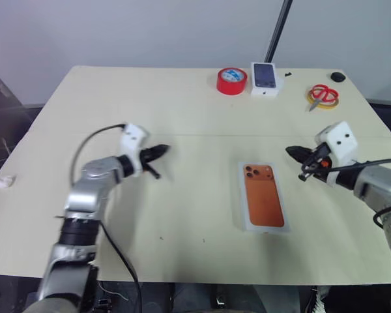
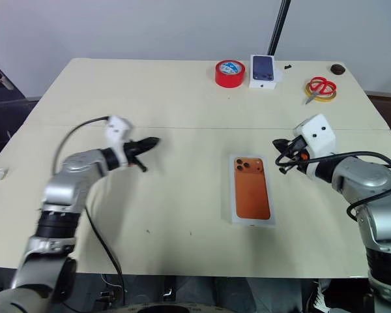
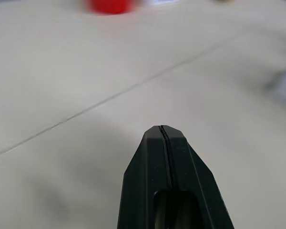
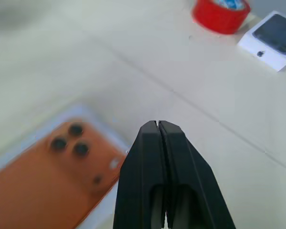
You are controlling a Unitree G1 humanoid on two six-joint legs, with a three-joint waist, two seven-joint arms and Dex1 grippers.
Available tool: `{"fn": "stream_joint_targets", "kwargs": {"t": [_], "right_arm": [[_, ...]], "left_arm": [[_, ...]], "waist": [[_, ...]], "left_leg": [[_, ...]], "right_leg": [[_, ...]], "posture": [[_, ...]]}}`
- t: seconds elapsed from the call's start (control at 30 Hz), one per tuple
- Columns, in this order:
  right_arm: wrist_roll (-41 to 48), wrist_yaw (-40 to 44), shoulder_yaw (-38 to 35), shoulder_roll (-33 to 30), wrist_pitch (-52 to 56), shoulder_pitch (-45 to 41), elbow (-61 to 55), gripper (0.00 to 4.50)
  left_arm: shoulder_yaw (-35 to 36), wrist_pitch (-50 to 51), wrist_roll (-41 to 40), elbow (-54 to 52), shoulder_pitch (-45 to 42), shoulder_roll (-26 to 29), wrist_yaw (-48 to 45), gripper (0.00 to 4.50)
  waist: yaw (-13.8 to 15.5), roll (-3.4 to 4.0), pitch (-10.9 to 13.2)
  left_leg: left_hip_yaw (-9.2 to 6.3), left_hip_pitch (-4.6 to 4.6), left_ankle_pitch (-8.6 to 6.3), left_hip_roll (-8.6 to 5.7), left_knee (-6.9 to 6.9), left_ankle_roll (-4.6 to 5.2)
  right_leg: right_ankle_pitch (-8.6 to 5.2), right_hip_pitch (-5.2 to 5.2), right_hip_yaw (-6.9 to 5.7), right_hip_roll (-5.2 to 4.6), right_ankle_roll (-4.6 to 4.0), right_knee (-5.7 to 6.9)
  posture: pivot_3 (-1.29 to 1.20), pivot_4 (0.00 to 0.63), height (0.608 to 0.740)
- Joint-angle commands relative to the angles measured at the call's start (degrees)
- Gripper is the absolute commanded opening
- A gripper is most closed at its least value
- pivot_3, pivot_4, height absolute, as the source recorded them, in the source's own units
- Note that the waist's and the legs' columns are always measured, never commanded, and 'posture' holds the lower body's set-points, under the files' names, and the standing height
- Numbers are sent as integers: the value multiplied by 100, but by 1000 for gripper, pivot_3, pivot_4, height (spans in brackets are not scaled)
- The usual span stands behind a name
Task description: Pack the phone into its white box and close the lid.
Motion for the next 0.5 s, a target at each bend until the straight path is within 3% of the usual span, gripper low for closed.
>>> {"fn": "stream_joint_targets", "kwargs": {"t": [0.03, 0.2, 0.5], "right_arm": [[-40, 174, 46, 80, -409, -288, 529, 61], [-105, 570, 378, 183, -808, -550, 1136, 61], [-69, 918, 588, 298, -1064, -707, 1445, 61]], "left_arm": [[792, -46, -325, -392, 482, 393, 85, 0], [1243, -56, -448, -779, 1293, 720, 176, 0], [1437, 234, -760, -1446, 1790, 682, 646, 0]], "waist": [[15, -1, 1], [21, -1, 0], [-3, -1, 0]], "left_leg": [[0, -1, 0, 1, 0, 0], [1, -4, 0, 0, 1, 0], [1, -3, 0, 6, -1, 0]], "right_leg": [[0, 0, -1, -3, 0, 0], [0, 1, -5, -14, 1, -1], [0, -1, -3, -14, 0, 1]], "posture": [[0, 150, 732], [0, 150, 732], [0, 150, 732]]}}
